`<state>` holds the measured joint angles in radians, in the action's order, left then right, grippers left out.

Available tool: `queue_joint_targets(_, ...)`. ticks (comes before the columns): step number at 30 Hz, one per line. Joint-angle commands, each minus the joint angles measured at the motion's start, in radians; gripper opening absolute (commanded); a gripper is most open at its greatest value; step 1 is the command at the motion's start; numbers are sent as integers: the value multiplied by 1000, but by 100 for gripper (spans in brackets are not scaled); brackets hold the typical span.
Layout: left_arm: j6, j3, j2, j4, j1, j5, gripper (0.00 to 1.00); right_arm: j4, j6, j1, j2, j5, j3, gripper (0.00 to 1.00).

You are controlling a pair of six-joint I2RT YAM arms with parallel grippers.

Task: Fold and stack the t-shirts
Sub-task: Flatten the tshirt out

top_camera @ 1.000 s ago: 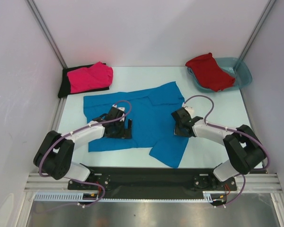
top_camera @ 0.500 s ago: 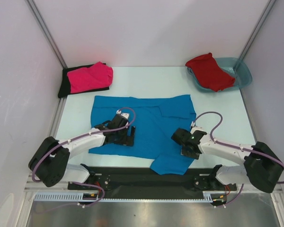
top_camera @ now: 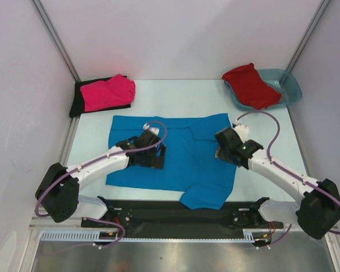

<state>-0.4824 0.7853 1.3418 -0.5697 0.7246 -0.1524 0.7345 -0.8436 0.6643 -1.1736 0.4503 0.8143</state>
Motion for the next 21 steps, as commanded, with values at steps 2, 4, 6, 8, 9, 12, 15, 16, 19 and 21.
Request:
queue_joint_targets(2,76,250,52,33,-11,-122,100,-286,270,-143,-96,-114,81,61)
queue_joint_targets(4,85,316,89,68,-49,-106,100,-332,296,-196,-176,-206,143,61)
queue_joint_targets(6,94,351,152,111,-106,-73,100,-357,346,-213,-222,-267,196,62)
queue_joint_targets(8,97,394,210,125,-160,-33,100,-397,354,-242,-274,-301,216,61)
queue_joint_targets(9,99,400,227,137,-172,-27,100,-420,363,-249,-285,-335,218,61)
queue_joint_targets(12,117,420,288,172,-205,-27,100,-498,389,-285,-349,-412,226,62)
queue_joint_targets(15,125,439,344,203,-234,0,100,-538,388,-318,-438,-439,258,61)
queue_joint_targets(16,125,451,383,214,-238,8,100,-558,394,-319,-457,-441,266,61)
queue_joint_targets(19,125,482,450,215,-246,13,100,-575,412,-333,-524,-466,304,61)
queue_joint_targets(21,126,497,476,212,-254,27,100,-564,420,-339,-566,-470,336,61)
